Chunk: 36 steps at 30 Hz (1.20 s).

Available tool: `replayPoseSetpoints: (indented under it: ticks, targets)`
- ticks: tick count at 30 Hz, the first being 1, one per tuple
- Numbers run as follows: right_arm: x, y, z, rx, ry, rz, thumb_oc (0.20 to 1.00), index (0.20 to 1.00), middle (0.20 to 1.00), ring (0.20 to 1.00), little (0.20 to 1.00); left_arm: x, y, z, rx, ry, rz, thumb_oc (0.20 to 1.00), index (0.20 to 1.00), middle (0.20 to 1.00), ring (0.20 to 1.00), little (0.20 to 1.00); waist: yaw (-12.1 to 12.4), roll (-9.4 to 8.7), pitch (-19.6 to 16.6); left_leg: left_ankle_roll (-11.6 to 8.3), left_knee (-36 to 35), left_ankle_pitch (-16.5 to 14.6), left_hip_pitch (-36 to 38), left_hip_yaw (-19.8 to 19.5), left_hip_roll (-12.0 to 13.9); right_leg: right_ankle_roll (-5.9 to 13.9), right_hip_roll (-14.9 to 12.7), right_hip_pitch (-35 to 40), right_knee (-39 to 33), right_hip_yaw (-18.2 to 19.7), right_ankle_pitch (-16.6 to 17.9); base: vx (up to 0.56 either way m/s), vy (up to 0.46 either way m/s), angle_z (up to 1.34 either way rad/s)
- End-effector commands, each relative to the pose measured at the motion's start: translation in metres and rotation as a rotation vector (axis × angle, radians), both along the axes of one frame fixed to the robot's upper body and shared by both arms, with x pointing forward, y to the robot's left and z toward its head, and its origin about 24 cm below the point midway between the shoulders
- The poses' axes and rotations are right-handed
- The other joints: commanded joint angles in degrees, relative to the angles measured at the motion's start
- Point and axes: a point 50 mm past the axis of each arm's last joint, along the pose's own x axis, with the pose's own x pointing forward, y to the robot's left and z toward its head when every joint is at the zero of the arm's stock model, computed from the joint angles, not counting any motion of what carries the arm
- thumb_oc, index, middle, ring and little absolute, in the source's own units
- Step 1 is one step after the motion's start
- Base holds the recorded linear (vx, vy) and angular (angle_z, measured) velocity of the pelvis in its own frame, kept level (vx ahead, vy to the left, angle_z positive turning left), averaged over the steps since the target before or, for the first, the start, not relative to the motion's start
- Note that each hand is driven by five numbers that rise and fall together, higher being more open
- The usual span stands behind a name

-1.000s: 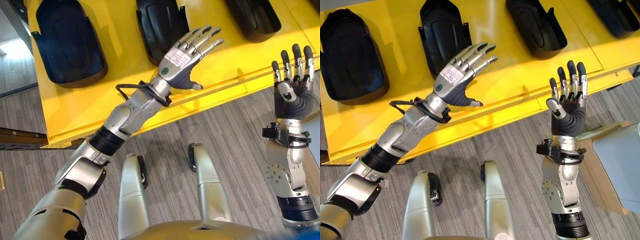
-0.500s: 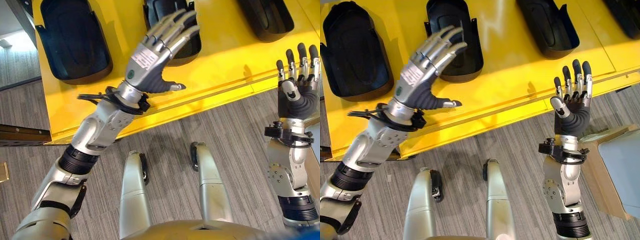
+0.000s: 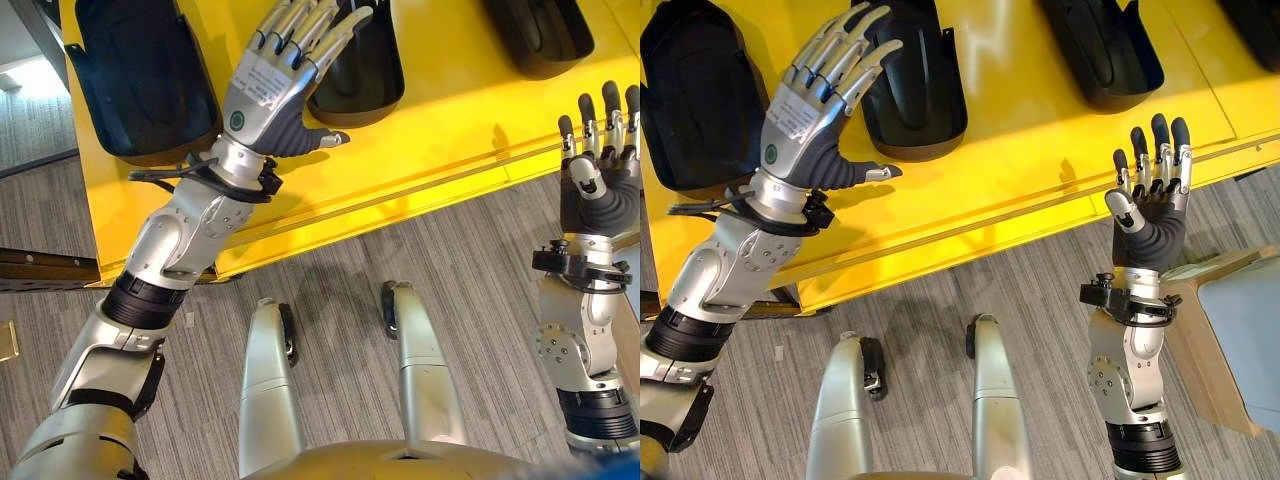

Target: Move parts from the plastic box to the shelf.

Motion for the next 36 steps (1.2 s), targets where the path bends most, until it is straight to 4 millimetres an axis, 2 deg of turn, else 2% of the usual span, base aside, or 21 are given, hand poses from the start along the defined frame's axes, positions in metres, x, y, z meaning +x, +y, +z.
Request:
replayPoseSetpoints:
  ticks: [1,10,16,31,36]
  targets:
    - [-0.009,-0.001,0.031,-0.037,-0.168,-0.008,1.0,1.0,1.0,1.0,1.0,-0.003,-0.009,0.027,0.1,-0.16,0.017,1.0,1.0,1.0,1.0,1.0,-1.6,1.54,0.8,-0.46,-6.7,3.8,1.4,-3.3,-1.0,-2.5,-0.5,2.5,1.5,-1.2,-3.9,0.0,0.0,0.0]
    - [-0.011,-0.003,0.029,-0.026,-0.164,-0.007,1.0,1.0,1.0,1.0,1.0,0.009,-0.011,0.022,0.206,-0.13,0.08,1.0,1.0,1.0,1.0,1.0,-1.7,1.6,0.9,-0.47,-6.7,3.7,1.6,-3.1,-1.0,-2.48,-0.4,2.6,1.5,-1.1,-4.0,0.0,0.0,0.0]
    - [-0.012,-0.004,0.027,-0.025,-0.158,-0.009,1.0,1.0,1.0,1.0,1.0,0.015,-0.004,0.018,0.211,-0.108,0.127,1.0,1.0,1.0,1.0,1.0,-1.8,1.58,0.9,-0.48,-6.7,3.8,1.5,-3.1,-0.8,-2.41,-0.4,2.6,1.3,-1.1,-4.0,0.0,0.0,0.0]
    - [-0.011,-0.006,0.026,-0.038,-0.144,-0.007,1.0,1.0,1.0,1.0,1.0,0.032,0.027,0.026,0.199,-0.178,0.336,1.0,1.0,1.0,1.0,1.0,-2.1,1.58,0.8,-0.56,-5.7,3.4,1.1,-2.7,-0.6,-2.36,-0.5,2.1,2.3,-0.9,-4.3,0.0,0.0,0.0]
    - [-0.011,-0.006,0.026,-0.041,-0.147,-0.009,1.0,1.0,1.0,1.0,1.0,0.035,0.026,0.025,0.216,-0.195,0.345,1.0,1.0,1.0,1.0,1.0,-2.4,1.56,0.7,-0.52,-5.6,3.3,1.1,-2.7,-0.5,-2.33,-0.4,2.0,2.4,-0.8,-4.4,0.0,0.0,0.0]
